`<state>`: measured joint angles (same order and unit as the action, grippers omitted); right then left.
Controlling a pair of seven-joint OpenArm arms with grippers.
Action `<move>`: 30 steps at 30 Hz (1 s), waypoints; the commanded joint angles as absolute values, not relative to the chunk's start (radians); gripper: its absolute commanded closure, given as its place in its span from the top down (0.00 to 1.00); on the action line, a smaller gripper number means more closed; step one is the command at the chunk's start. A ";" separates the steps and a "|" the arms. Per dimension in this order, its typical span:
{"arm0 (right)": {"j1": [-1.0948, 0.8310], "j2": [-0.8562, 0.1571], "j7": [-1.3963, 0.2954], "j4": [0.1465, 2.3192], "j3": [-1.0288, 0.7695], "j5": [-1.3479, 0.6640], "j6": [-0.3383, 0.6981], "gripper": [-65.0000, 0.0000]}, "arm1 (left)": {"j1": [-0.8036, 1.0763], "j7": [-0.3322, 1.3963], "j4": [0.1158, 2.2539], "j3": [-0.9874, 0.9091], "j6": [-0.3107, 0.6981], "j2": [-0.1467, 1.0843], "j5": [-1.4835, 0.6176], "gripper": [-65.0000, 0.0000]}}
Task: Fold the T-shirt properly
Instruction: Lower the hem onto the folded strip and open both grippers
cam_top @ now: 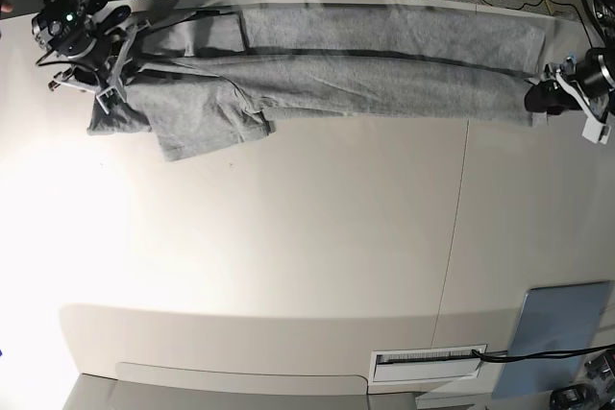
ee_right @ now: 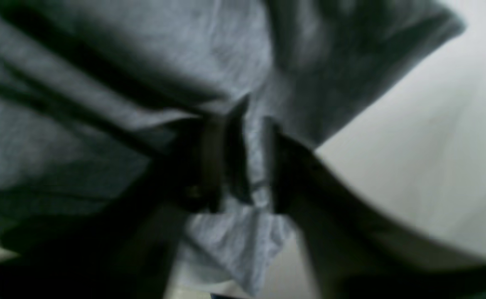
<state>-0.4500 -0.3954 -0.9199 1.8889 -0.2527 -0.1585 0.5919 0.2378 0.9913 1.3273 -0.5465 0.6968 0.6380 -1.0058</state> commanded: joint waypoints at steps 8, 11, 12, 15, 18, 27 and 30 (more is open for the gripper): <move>-0.356 -0.409 -0.937 1.969 -0.263 -0.318 0.463 0.40 | 0.236 1.025 1.485 -0.559 0.698 0.665 -1.027 0.45; -0.278 -0.393 -0.970 1.959 -0.260 -0.318 0.434 0.40 | 0.239 1.026 1.529 -0.559 0.698 0.661 -1.052 0.45; -0.256 -0.382 -0.970 1.943 -0.260 -0.318 0.427 0.40 | 0.239 1.026 1.542 -0.559 0.698 0.655 -1.051 0.45; -0.189 -0.347 -0.974 1.865 -0.260 -0.329 0.420 0.40 | 0.239 1.025 1.569 -0.559 0.698 0.622 -1.051 0.45; -0.118 -0.321 -0.989 1.776 -0.252 -0.364 0.421 0.40 | 0.239 1.026 1.571 -0.559 0.698 0.590 -1.051 0.45; 0.072 -0.279 -1.052 1.559 -0.065 -0.317 0.353 0.40 | 0.302 1.025 1.571 -0.559 0.698 0.559 -1.052 0.45; 0.110 -0.271 -1.094 1.503 -0.026 -0.312 0.327 0.40 | 0.324 1.025 1.571 -0.559 0.698 0.558 -1.050 0.45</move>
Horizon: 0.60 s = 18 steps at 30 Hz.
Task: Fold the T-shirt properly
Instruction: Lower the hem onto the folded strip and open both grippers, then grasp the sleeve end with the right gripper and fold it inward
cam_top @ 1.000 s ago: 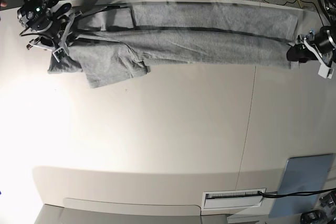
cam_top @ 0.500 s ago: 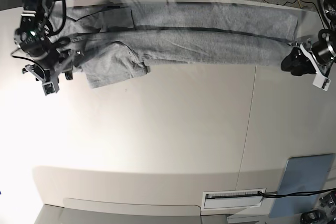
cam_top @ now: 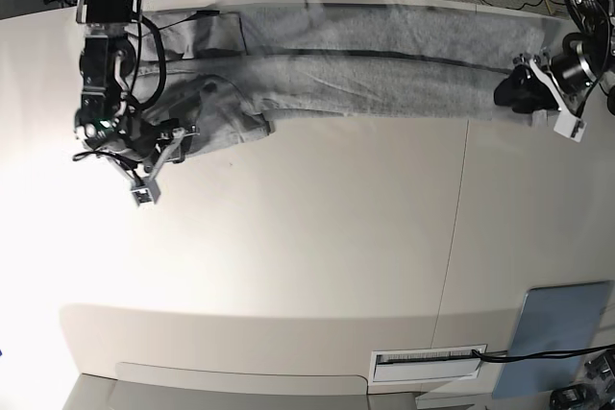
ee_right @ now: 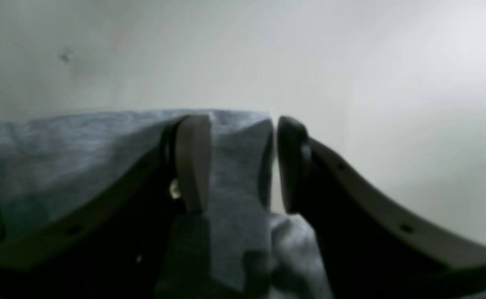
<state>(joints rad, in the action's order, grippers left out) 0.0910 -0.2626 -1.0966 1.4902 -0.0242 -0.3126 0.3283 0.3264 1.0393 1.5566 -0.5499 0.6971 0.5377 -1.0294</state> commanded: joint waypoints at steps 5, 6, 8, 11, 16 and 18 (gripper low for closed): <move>0.118 -0.258 -1.128 1.477 -0.019 -0.305 0.312 0.39 | 0.333 1.025 1.571 -0.559 0.698 0.539 -1.048 0.45; 0.117 -0.258 -1.139 1.477 -0.019 -0.311 0.313 0.36 | 0.333 1.024 1.571 -0.559 0.698 0.538 -1.048 0.45; 0.116 -0.258 -1.156 1.477 -0.019 -0.313 0.315 0.24 | 0.333 1.025 1.571 -0.559 0.698 0.537 -1.048 0.45; 0.117 -0.258 -1.159 1.485 -0.022 -0.308 0.335 0.00 | 0.333 1.025 1.571 -0.559 0.698 0.537 -1.048 0.45; 0.105 -0.261 -1.160 1.643 -0.021 -0.271 0.349 0.00 | 0.334 1.025 1.571 -0.559 0.698 0.538 -1.047 0.45; 0.070 -0.261 -1.160 1.765 -0.020 -0.241 0.352 0.00 | 0.336 1.025 1.571 -0.559 0.698 0.537 -1.047 0.45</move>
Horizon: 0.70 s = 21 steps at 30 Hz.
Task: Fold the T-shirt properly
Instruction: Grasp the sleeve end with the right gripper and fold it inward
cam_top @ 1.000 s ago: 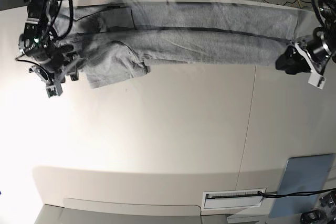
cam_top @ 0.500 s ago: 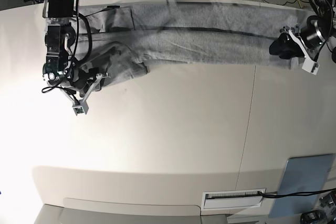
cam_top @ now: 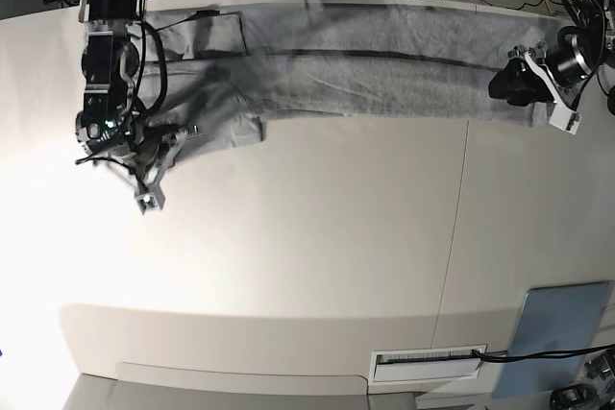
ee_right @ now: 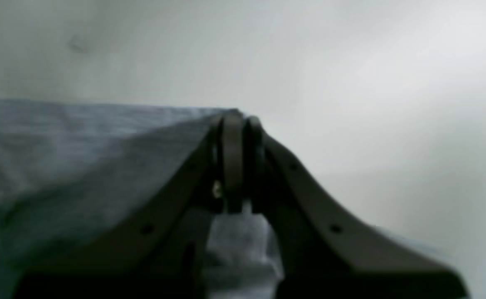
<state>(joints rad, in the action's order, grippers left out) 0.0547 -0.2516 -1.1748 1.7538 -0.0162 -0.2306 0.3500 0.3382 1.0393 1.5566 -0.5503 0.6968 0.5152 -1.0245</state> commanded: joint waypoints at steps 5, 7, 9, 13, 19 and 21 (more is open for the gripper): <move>-0.119 -0.261 -1.137 2.015 -0.020 -0.227 0.355 0.00 | 0.336 1.025 1.571 -0.559 0.698 0.537 -1.047 0.45; -0.204 -0.261 -1.137 2.106 -0.020 -0.227 0.356 0.00 | 0.335 1.024 1.571 -0.559 0.698 0.537 -1.047 0.45; -0.286 -0.261 -1.136 2.182 -0.020 -0.227 0.364 0.00 | 0.335 1.021 1.571 -0.559 0.698 0.537 -1.047 0.45; -0.430 -0.261 -1.108 2.279 -0.020 -0.228 0.397 0.00 | 0.336 1.021 1.571 -0.559 0.698 0.538 -1.047 0.45; -0.554 -0.261 -1.080 2.300 -0.015 -0.307 0.434 0.00 | 0.335 1.021 1.571 -0.559 0.698 0.538 -1.047 0.45; -0.572 -0.261 -1.080 2.300 -0.001 -0.307 0.434 0.00 | 0.335 1.021 1.571 -0.559 0.698 0.538 -1.047 0.45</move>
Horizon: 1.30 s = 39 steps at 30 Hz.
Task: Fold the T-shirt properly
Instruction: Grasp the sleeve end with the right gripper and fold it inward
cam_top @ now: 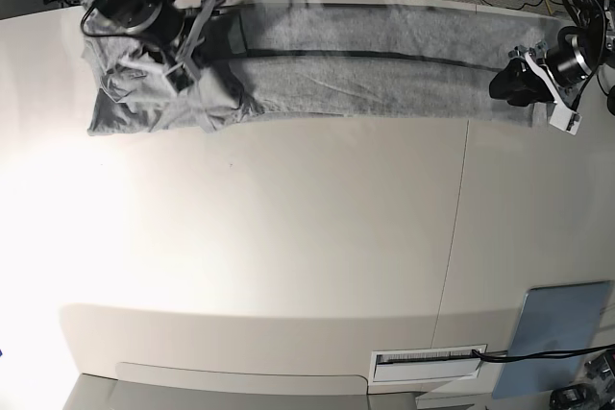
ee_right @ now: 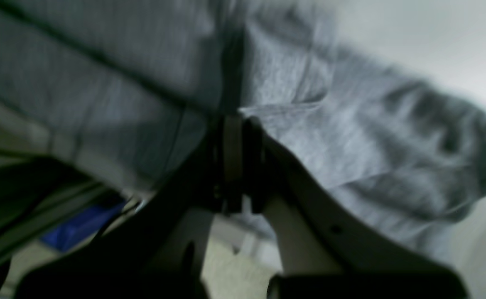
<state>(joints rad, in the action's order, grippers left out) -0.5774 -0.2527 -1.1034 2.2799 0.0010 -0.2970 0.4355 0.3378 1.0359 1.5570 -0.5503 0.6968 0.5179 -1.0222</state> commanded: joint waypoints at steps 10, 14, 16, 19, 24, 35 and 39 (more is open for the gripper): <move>-0.587 -0.261 -1.096 2.300 0.173 -0.226 0.490 0.00 | 0.336 1.021 1.571 -0.559 0.698 0.537 -1.047 0.45; -0.587 -0.265 -1.103 2.300 0.176 -0.147 0.525 0.00 | 0.335 1.021 1.571 -0.559 0.698 0.537 -1.047 0.45; -0.587 -0.266 -1.105 2.300 0.176 -0.146 0.590 0.00 | 0.335 1.021 1.571 -0.559 0.698 0.538 -1.048 0.45; -0.587 -0.266 -1.105 2.300 0.176 -0.149 0.687 0.03 | 0.335 1.021 1.571 -0.559 0.698 0.538 -1.048 0.45; -0.587 -0.266 -1.088 2.300 0.176 -0.149 0.687 0.44 | 0.336 1.022 1.571 -0.559 0.698 0.538 -1.048 0.45; -0.506 -0.263 -1.012 2.354 0.040 -0.250 0.373 0.21 | 0.335 1.021 1.571 -0.559 0.698 0.538 -1.048 0.45; -0.498 -0.258 -0.973 2.346 -0.071 -0.250 0.268 0.15 | 0.335 1.021 1.571 -0.559 0.698 0.538 -1.049 0.45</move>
<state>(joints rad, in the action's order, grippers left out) -0.5011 -0.2504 -0.9916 2.3333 -0.0681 -0.2447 0.2657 0.3378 1.0359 1.5566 -0.5503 0.6968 0.5179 -1.0225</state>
